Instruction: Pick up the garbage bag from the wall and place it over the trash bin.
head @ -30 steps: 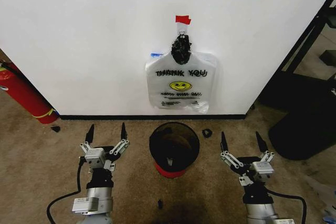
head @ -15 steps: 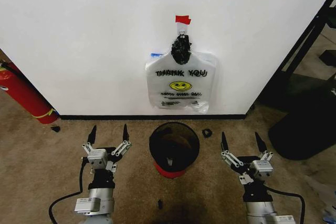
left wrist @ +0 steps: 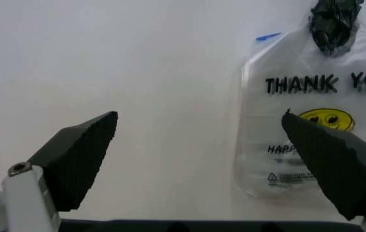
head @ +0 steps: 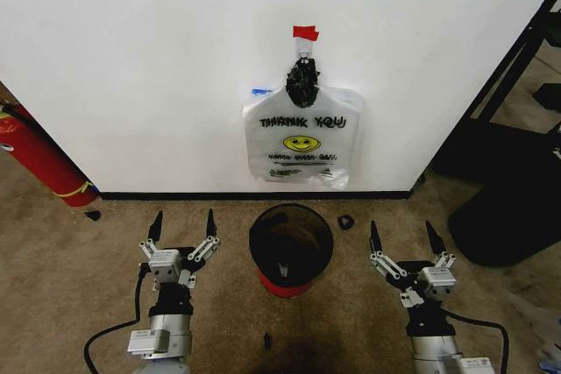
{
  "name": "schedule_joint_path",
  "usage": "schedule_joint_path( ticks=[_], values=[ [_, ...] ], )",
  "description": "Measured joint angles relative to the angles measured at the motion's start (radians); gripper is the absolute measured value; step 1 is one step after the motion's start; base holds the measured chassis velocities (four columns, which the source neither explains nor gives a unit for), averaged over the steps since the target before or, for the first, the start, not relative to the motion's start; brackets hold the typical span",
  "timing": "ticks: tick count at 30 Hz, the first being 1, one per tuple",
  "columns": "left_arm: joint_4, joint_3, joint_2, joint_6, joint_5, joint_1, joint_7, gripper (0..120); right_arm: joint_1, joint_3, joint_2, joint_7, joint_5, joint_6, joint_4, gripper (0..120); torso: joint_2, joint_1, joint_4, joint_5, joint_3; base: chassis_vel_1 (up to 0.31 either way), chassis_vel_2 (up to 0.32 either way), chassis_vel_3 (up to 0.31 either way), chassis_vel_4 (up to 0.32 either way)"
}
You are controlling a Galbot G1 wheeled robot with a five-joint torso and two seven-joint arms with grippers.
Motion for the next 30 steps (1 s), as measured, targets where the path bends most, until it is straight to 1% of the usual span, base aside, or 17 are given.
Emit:
schedule_joint_path(
  ticks=[18, 30],
  values=[
    [0.024, 0.001, -0.009, 0.001, -0.003, -0.012, -0.001, 100, 0.036, -0.004, -0.013, -0.002, 0.002, -0.015, -0.03, 100, 0.0, 0.0, 0.0, 0.0, 0.0, 0.0, 0.0, 0.0, 0.0],
    [0.027, 0.0, -0.001, 0.002, -0.008, -0.022, 0.0, 100, 0.06, -0.007, -0.026, 0.0, 0.012, -0.032, -0.035, 100, 0.0, 0.0, 0.0, 0.0, 0.0, 0.0, 0.0, 0.0, 0.0]
  ],
)
